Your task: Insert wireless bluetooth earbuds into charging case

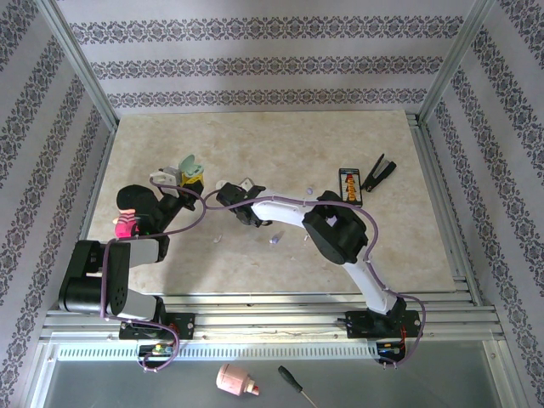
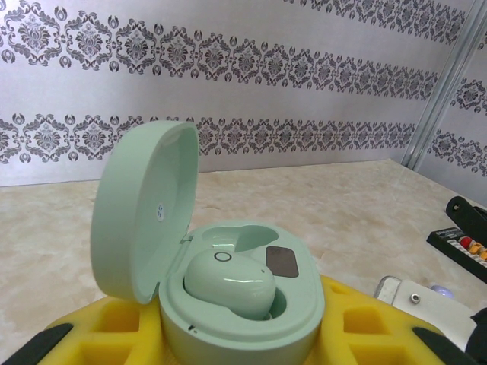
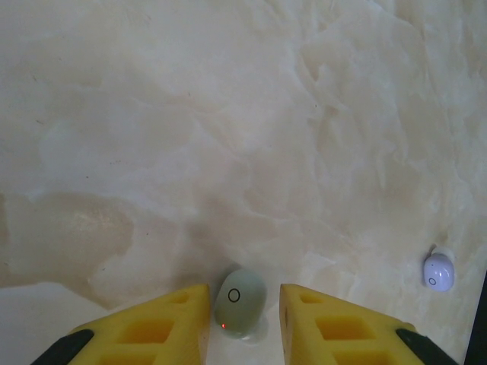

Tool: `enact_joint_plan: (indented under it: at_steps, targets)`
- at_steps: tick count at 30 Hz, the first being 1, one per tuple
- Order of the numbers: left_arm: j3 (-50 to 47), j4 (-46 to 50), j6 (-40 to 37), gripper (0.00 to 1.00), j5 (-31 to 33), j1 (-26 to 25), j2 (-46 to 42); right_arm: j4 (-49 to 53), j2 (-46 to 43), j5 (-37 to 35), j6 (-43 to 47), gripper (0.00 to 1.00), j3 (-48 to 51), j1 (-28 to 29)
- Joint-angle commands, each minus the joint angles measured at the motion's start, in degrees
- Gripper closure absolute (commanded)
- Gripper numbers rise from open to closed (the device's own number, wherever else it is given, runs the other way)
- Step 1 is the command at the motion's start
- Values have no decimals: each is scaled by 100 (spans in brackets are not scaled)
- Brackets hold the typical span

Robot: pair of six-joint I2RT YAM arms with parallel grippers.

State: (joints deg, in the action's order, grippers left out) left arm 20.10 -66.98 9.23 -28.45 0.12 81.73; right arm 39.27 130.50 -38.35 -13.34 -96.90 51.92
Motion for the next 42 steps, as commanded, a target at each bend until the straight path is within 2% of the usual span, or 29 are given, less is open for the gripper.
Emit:
enact_joint_plan:
  at_steps: [1,9,16,22,26,31,34,39,42]
  targets:
    - [59,-58,-45,80,-115,67,0,266,131,-193,-98,71,-151,46]
    - [64,-81,-6,80,-143,74,21,301,307,-96,-219,73,-153,-8]
    - [47,-200,59,80,-207,67,121,301,267,-122,-204,79,-124,-11]
    - [135,-92,7,80,-478,49,207,170,-342,72,-284,80,153,-5]
    - [149,28,-175,80,-560,-20,212,-211,-1177,675,-555,80,748,-124]
    - [293,201,-211,80,-959,-148,281,-903,-2266,1591,-789,80,1489,-337]
    - [405,137,-64,80,-1357,-204,332,-1268,-2861,2421,-911,80,1842,-519]
    - [603,-29,99,80,-2019,-300,388,-2106,-3680,4486,-1443,80,2376,-1011]
    - [647,-69,79,80,-2357,-341,400,-2226,-3913,5061,-1416,80,2379,-1113]
